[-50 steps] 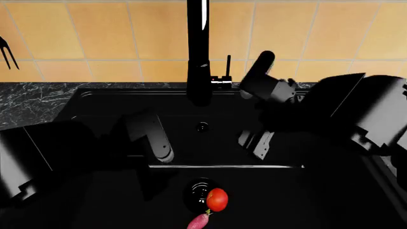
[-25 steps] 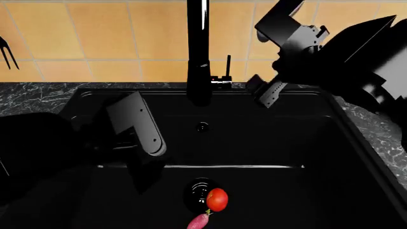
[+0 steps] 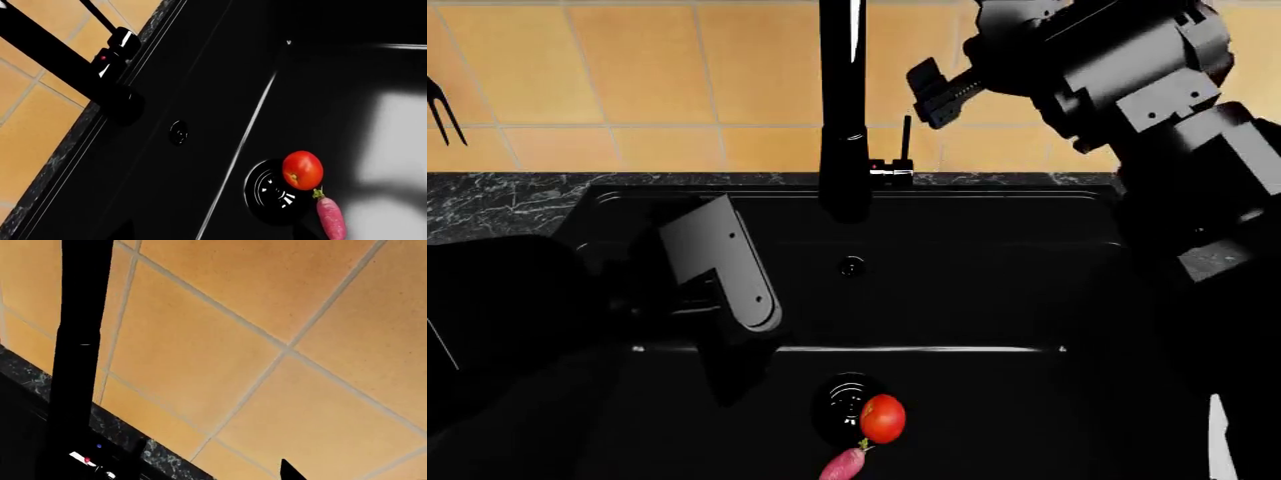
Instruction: Pick up the fruits and vegetables and place them in the sink. Turn on the sink faucet to wash them. Then turn the sink off and put them in the tray.
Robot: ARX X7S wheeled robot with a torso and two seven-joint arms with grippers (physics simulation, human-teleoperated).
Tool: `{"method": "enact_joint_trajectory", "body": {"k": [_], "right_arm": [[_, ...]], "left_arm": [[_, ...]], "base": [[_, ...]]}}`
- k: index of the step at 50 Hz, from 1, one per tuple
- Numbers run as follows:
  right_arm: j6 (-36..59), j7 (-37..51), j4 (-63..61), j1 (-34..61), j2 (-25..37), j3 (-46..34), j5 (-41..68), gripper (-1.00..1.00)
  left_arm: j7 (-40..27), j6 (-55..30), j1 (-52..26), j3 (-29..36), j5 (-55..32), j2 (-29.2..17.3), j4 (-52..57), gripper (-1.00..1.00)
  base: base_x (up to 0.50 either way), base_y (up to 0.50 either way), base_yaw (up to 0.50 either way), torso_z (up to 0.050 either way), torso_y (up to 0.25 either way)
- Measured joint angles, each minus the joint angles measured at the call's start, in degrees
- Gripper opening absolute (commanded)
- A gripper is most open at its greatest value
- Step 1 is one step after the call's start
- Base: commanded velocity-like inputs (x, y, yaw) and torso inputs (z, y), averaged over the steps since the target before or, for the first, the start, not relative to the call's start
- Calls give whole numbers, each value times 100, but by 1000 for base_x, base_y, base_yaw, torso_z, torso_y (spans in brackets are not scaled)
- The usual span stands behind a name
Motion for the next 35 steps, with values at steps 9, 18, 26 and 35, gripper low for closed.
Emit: {"method": "enact_joint_trajectory", "body": {"k": [9, 18, 26, 35], "right_arm": [[-559, -87, 995, -14, -403, 670, -541, 100], [-889, -95, 1401, -93, -611, 1695, -1325, 100], [-1060, -192, 1554, -198, -725, 2634, -2085, 100], [-1135, -361, 1629, -300, -798, 3074, -2434, 100]], "left_arm": [[32, 52, 19, 46, 57, 26, -30, 100], [178, 208, 20, 67, 103, 17, -3, 100], [301, 367, 30, 65, 132, -18, 52, 100], [382, 459, 30, 99, 196, -36, 88, 100]], "base": [[0, 0, 0, 0, 0], [0, 0, 0, 0, 0], [0, 0, 0, 0, 0], [0, 0, 0, 0, 0]]}}
